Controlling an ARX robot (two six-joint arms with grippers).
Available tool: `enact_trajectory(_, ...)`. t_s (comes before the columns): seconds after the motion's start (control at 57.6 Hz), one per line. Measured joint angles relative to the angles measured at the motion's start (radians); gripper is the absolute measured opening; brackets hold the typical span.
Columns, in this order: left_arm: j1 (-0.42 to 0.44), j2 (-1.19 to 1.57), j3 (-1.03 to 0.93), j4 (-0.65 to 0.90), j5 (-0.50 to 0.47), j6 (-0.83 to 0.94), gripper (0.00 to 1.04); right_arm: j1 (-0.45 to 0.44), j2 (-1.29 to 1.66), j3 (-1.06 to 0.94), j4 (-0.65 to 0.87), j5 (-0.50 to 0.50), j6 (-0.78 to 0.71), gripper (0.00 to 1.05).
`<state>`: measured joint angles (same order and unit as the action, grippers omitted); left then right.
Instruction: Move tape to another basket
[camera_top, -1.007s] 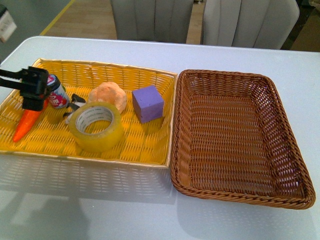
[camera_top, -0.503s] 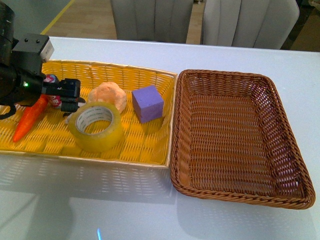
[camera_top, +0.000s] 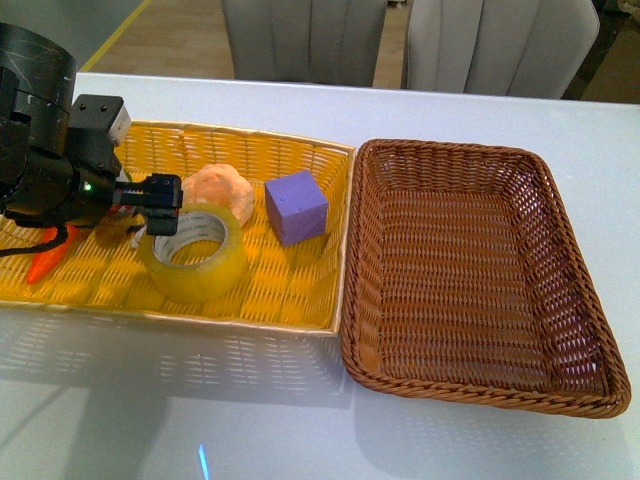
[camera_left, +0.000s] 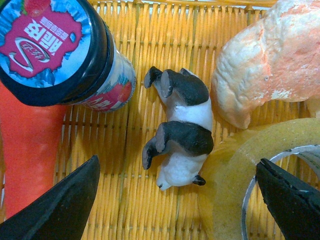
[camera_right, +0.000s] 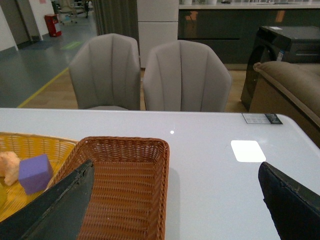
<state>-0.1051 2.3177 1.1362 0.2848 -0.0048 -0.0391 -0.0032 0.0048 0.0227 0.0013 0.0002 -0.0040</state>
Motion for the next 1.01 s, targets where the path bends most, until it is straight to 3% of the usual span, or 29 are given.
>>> enact_trajectory(0.26,-0.027,0.000,-0.010,0.045,-0.018,0.002,0.96,0.000,0.000,0.000,0.000,0.000,0.000,0.96)
enact_trajectory(0.486,-0.050,0.000,-0.021,-0.016,0.023,0.016,0.93,0.000,0.000,0.000,0.000,0.000,0.000,0.96)
enact_trajectory(0.59,-0.049,0.000,-0.021,-0.052,0.032,0.026,0.81,0.000,0.000,0.000,0.000,0.000,0.000,0.96)
enact_trajectory(1.007,-0.035,0.000,0.000,-0.077,0.037,0.027,0.17,0.000,0.000,0.000,0.000,0.000,0.000,0.96)
